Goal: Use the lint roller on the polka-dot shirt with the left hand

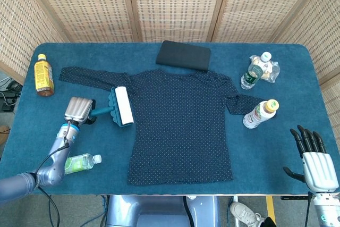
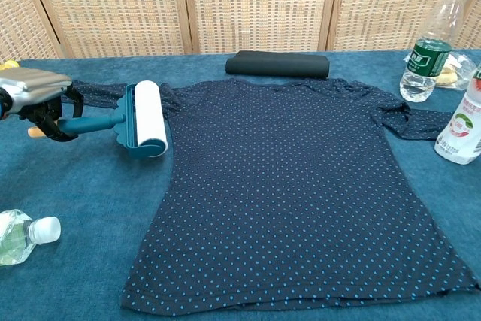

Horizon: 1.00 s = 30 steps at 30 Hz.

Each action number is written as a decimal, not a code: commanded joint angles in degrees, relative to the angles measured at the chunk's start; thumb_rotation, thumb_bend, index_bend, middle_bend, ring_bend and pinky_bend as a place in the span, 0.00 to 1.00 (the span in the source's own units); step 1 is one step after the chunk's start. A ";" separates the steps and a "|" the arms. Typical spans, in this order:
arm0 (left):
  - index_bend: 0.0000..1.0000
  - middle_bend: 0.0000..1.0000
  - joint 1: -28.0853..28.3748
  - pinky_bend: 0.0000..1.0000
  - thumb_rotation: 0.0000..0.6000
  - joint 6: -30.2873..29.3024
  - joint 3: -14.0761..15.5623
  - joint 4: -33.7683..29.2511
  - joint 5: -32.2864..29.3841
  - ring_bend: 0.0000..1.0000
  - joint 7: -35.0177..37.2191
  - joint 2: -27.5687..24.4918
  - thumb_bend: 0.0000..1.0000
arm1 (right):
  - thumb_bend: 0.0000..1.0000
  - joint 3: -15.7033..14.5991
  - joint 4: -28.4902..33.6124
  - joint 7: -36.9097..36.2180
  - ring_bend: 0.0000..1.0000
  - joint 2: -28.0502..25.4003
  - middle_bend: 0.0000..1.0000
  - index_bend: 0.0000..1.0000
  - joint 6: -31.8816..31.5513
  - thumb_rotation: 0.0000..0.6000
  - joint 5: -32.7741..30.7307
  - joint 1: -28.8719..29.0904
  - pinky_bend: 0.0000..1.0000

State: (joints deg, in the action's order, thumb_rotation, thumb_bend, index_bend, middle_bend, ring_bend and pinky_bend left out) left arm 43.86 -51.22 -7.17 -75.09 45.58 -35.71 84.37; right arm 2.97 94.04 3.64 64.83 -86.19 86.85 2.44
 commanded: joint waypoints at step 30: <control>0.88 0.87 11.11 0.67 1.00 7.10 4.16 -13.69 -3.26 0.74 -8.73 -9.80 0.60 | 0.06 0.13 -0.81 -0.61 0.00 0.27 0.00 0.00 1.07 1.00 -1.07 0.30 0.00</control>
State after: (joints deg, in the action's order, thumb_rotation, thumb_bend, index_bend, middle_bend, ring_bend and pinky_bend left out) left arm 53.69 -44.33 -3.71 -88.61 44.50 -42.81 74.37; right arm 3.04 93.29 3.10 65.11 -85.14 85.85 2.72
